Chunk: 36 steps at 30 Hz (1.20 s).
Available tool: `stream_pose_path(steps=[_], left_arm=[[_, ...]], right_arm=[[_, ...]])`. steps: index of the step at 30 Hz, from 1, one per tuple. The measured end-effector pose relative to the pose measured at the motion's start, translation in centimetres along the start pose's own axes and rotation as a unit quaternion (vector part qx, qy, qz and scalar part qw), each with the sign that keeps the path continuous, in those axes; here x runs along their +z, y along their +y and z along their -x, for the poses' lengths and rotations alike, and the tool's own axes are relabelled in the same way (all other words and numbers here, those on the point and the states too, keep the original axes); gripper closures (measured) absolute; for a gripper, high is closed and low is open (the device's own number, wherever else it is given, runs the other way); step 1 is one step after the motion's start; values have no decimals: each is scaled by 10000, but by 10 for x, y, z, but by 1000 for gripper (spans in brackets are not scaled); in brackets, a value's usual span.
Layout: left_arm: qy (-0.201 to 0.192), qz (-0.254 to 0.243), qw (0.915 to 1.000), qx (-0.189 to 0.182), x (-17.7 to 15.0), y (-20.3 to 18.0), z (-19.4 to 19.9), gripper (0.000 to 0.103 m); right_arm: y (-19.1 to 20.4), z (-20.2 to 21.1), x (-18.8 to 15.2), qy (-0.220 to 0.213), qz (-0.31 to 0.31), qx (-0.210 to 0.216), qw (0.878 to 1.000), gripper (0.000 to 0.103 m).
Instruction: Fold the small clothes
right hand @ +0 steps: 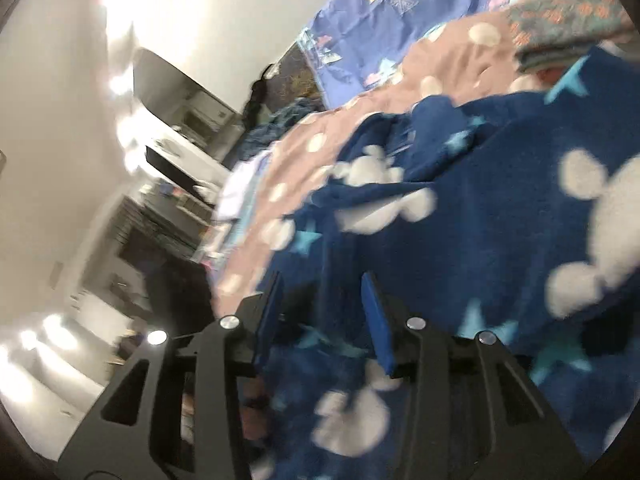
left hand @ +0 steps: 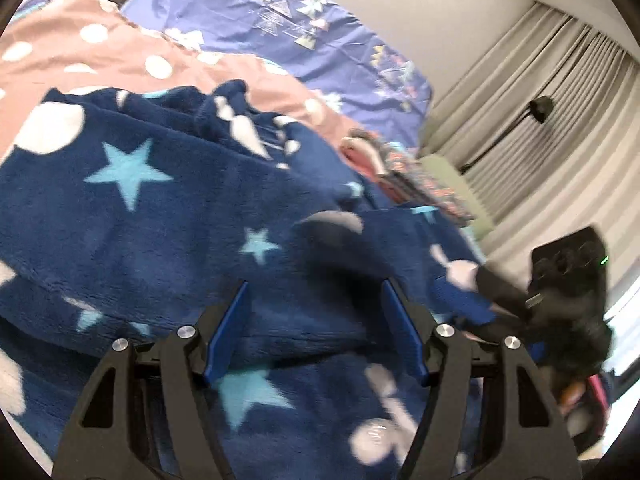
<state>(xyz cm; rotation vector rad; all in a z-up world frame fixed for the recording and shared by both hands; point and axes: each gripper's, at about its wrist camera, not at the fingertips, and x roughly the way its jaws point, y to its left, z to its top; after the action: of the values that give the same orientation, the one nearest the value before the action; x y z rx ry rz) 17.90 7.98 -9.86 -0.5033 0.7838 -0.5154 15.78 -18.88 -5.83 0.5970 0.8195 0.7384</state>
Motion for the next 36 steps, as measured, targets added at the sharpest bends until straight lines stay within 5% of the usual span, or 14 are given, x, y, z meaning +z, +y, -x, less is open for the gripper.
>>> stream_pose_path(steps=[7,16,18,19,20,24,29,36], left_arm=[[416,19,9984,-389,3,-25,-27,29],[536,-168,9977,-389,-3,-48,-41,22],[578,-441,9973,-111,-3,-54,-47,34],[673,-567,9961,-16,-2,-58,-52,72],[769,-621,9951,31,0,-60,-55,94],[378,-1175,9922,155,30,-88,-34,94],[-330,-1757,9831,390,74,-113,39,94],[-519,-1521,9768,1419,92,-45,96,93]], right_arm=[[-18,36,-34,-43,517,-1116,9924,61],[-46,33,-60,121,355,-1391,9896,61],[-46,33,-60,102,365,-1387,9896,61],[-46,33,-60,96,366,-1386,9896,61],[-47,33,-60,91,362,-1380,9897,61],[-50,32,-59,62,299,-1319,9908,61],[-52,31,-58,41,287,-1313,9909,61],[-53,31,-59,74,331,-1365,9901,59]])
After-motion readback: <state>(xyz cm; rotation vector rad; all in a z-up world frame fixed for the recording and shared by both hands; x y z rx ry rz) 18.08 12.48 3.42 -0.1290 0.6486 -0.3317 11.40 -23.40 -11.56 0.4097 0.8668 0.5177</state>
